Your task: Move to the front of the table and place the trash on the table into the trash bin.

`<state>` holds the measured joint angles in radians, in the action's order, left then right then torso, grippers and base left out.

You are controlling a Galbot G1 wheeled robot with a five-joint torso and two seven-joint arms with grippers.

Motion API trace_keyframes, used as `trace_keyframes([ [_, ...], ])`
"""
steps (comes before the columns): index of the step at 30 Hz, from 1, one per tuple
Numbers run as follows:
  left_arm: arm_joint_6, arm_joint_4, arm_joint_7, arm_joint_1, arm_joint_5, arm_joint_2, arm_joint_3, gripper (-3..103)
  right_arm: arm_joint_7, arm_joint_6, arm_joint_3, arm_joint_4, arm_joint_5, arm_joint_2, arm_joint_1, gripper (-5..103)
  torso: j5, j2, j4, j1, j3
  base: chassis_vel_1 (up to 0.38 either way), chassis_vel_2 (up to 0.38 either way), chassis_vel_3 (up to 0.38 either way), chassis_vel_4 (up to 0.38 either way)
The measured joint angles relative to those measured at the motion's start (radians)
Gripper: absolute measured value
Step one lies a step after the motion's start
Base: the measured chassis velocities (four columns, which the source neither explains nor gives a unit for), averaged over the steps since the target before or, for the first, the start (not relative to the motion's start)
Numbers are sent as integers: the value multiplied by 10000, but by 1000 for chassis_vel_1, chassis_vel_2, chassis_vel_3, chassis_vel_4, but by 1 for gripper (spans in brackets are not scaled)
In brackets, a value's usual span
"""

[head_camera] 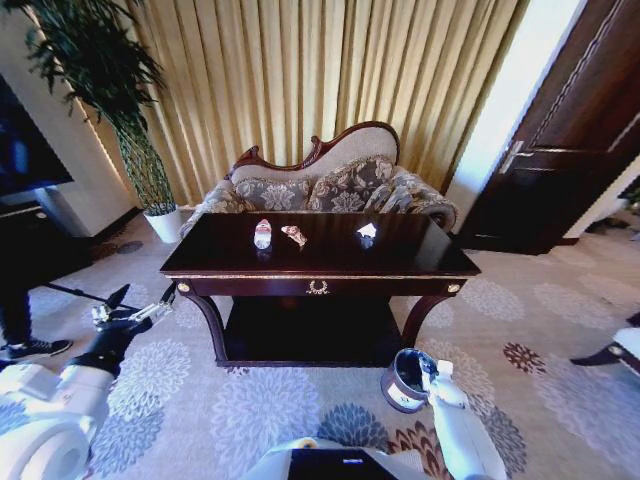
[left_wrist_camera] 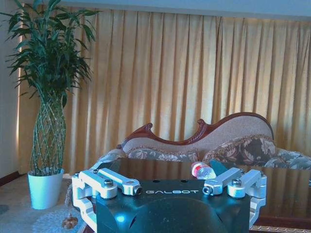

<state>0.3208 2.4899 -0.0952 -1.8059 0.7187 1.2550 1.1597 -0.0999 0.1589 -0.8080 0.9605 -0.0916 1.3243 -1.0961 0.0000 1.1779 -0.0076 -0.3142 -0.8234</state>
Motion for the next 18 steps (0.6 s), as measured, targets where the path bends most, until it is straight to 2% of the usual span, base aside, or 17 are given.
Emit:
trace_keyframes([
  [3, -11, -34, -2, 0, 17, -52, 39, 100, 1, 6, -17, 59, -32, 2, -40, 95, 0, 0, 1, 0, 0, 0, 0, 0, 0],
  [5, -15, -41, -4, 2, 23, -57, 42, 100, 2, 8, -18, 69, -35, 5, -49, 95, 0, 0, 1, 0, 0, 0, 0, 0, 0],
  [6, -23, -49, -5, 2, 29, -58, 48, 100, 4, 13, -22, 87, -48, 18, -66, 99, -1, 0, 0, 0, 0, 0, 0, 0, 0],
  [16, -57, -66, -27, -7, 42, -26, 63, 100, 57, 35, -36, 114, -121, 46, -157, 100, 1, 0, 1, 0, 0, 0, 0, 0, 0],
  [18, -63, -65, -34, -2, 42, 14, 59, 100, 570, 147, -17, 587, -806, -25, -474, 100, 1, 0, 2, 0, 0, 0, 0, 0, 0],
])
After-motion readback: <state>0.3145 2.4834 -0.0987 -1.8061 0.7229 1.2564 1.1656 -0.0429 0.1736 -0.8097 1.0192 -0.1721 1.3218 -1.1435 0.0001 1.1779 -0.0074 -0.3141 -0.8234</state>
